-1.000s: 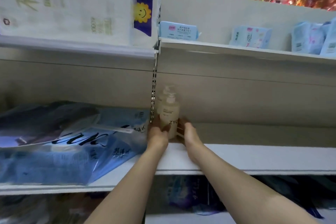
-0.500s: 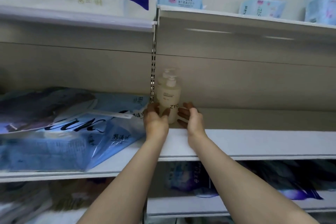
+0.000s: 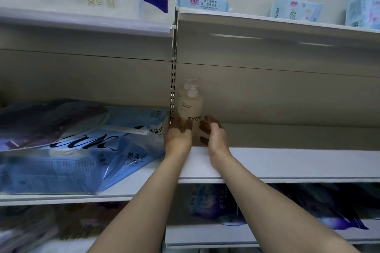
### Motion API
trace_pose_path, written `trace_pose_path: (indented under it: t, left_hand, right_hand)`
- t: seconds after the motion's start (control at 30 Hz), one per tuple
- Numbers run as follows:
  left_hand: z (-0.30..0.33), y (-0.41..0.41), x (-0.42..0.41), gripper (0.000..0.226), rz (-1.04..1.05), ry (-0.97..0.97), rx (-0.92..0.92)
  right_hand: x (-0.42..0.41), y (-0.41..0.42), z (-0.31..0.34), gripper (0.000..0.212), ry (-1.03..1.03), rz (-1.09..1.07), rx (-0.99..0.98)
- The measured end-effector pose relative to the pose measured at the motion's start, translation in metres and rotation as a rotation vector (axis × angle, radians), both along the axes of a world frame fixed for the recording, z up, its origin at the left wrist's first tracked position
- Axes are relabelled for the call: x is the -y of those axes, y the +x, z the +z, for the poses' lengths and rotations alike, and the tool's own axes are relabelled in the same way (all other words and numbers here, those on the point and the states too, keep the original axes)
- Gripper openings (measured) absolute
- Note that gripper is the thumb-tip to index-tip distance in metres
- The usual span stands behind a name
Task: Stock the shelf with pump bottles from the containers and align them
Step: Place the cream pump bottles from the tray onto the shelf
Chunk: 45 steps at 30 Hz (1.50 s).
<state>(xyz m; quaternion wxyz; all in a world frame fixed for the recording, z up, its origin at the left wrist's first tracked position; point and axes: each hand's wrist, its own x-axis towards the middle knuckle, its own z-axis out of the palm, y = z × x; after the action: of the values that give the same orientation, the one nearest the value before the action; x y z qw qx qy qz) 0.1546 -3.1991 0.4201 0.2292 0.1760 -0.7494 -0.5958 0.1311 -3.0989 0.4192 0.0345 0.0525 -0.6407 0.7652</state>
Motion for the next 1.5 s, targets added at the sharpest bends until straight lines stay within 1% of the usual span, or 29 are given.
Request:
trace_pose_path:
  t: [0.17, 0.3, 0.43, 0.47, 0.67, 0.8, 0.87, 1.07, 1.1, 1.13, 1.2, 1.23, 1.27, 1.37, 1.4, 1.5]
  left_hand:
    - [-0.001, -0.005, -0.002, 0.056, -0.035, -0.047, 0.092]
    - [-0.002, -0.005, -0.002, 0.056, -0.051, -0.05, 0.127]
    - [0.001, -0.001, 0.0, 0.051, 0.019, -0.011, -0.017]
    - [0.002, -0.001, 0.001, 0.051, 0.022, -0.014, -0.028]
    - [0.001, -0.002, -0.001, 0.047, 0.004, -0.034, -0.018]
    - [-0.002, -0.005, -0.001, 0.049, -0.024, -0.076, 0.01]
    - [-0.002, -0.007, -0.001, 0.052, -0.039, -0.116, 0.033]
    - [-0.006, -0.011, -0.001, 0.053, -0.047, -0.153, 0.06]
    - [-0.007, -0.011, -0.001, 0.053, -0.051, -0.153, 0.057]
    - [-0.006, -0.01, 0.0, 0.053, -0.057, -0.15, 0.055]
    - [-0.003, -0.006, 0.0, 0.053, -0.072, -0.142, 0.076]
    - [-0.001, -0.002, -0.001, 0.053, -0.088, -0.145, 0.094]
    - [0.001, 0.003, -0.002, 0.053, -0.115, -0.154, 0.107]
    - [0.006, 0.023, -0.007, 0.05, -0.208, -0.191, 0.07]
    - [0.008, 0.031, -0.008, 0.051, -0.232, -0.198, 0.05]
    - [0.009, 0.054, -0.009, 0.061, -0.251, -0.227, 0.051]
  right_hand:
    - [0.0, -0.003, 0.001, 0.02, -0.03, 0.011, 0.018]
    - [-0.001, -0.002, 0.0, 0.017, -0.032, -0.001, 0.014]
    - [-0.002, -0.004, 0.0, 0.02, -0.047, -0.009, 0.015]
    - [-0.001, -0.004, 0.0, 0.022, -0.043, -0.005, 0.017]
    - [0.0, -0.005, -0.002, 0.025, -0.001, 0.021, 0.022]
    - [0.002, -0.005, -0.002, 0.025, 0.049, 0.038, 0.031]
    - [0.002, -0.006, -0.003, 0.031, 0.071, 0.05, 0.034]
    - [0.005, -0.003, -0.002, 0.071, 0.129, 0.061, 0.042]
    - [0.005, -0.002, -0.002, 0.072, 0.129, 0.059, 0.042]
    - [0.005, 0.0, -0.001, 0.066, 0.126, 0.056, 0.038]
    - [0.005, 0.006, 0.003, 0.045, 0.133, 0.051, 0.03]
    - [0.005, 0.01, 0.006, 0.04, 0.146, 0.047, 0.033]
    - [0.004, 0.015, 0.008, 0.04, 0.169, 0.045, 0.039]
    - [-0.001, 0.032, 0.011, 0.061, 0.282, 0.033, 0.028]
    - [-0.004, 0.038, 0.011, 0.065, 0.322, 0.038, 0.017]
    - [-0.014, 0.06, 0.012, 0.058, 0.392, 0.057, -0.029]
